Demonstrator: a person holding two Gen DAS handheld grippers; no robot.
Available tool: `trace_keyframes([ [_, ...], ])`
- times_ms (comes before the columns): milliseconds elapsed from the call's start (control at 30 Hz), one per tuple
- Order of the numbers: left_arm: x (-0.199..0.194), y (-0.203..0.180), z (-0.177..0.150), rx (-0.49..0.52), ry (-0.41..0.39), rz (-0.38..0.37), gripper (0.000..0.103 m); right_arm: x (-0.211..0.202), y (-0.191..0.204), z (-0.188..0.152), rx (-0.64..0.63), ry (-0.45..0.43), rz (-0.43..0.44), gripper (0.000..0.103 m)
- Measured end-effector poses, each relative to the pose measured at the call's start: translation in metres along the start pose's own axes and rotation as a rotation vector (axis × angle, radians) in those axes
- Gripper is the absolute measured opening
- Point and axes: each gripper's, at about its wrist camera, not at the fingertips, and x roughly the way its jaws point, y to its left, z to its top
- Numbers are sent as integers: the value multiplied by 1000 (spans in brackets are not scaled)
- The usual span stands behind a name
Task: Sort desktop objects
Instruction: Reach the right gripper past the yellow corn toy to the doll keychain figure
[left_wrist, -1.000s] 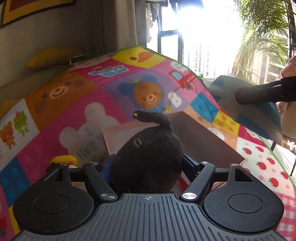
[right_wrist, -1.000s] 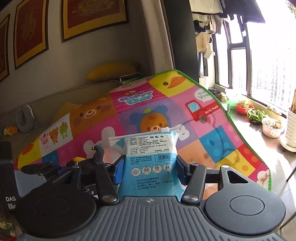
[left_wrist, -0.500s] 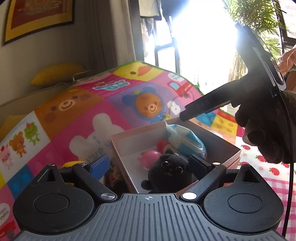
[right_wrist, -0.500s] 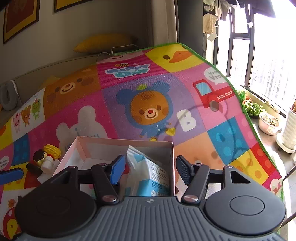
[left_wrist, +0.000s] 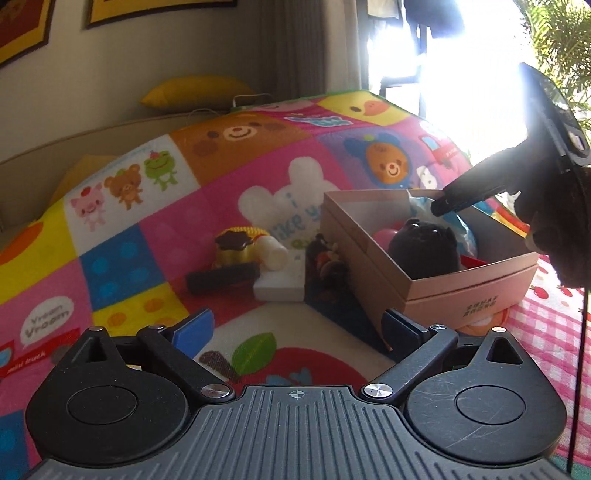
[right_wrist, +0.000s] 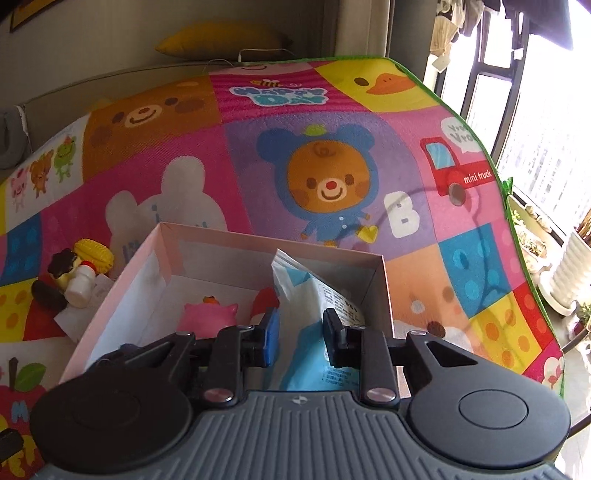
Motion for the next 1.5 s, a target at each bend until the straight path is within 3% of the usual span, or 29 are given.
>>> trace_keyframes([
  [133,-2,16,-11,-60,11,18,101,-17,19,-5,24,109,207,25],
  [200,-2,21,-17,-81,13,16,101,-23,30,-8,-24,114,211,25],
  [367,-1,29,-23,-131,7,7,101,-32,45,7,-66,108,129,25],
  [500,0,38,-25,-186,13,-4,102,-34,71,29,-70,94,205,26],
  [533,1,39,-25,-198,20,-1,102,-28,85,35,-75,112,238,27],
  [600,2,42,-26,-221,23,-6,103,-10,110,46,-66,143,274,41],
  [667,-1,45,-28,-241,10,-13,103,13,132,59,-40,160,283,47],
  [833,-7,53,-32,-292,-34,-36,103,84,164,89,22,228,229,47],
  [900,-7,55,-32,-303,-36,-43,103,108,167,95,61,281,228,38],
  [1000,-6,56,-32,-314,-31,-52,103,129,170,95,89,338,241,37],
  [1100,-5,55,-31,-311,-26,-55,103,114,176,84,-2,366,300,37],
  [1200,-3,55,-31,-313,-17,-67,103,85,177,63,-101,488,368,37],
  [1267,-4,54,-32,-305,-24,-71,103,63,174,55,-159,507,400,37],
  [1300,-5,53,-32,-297,-32,-72,103,53,171,57,-176,473,393,37],
  [1367,-5,52,-32,-290,-33,-74,103,44,167,64,-213,394,269,37],
  [1433,-5,53,-32,-297,-31,-74,103,53,171,68,-291,336,85,27],
  [1467,-5,53,-32,-298,-32,-75,103,63,172,69,-322,326,42,15],
  [1500,-5,54,-32,-300,-33,-76,103,72,173,70,-333,333,15,11],
])
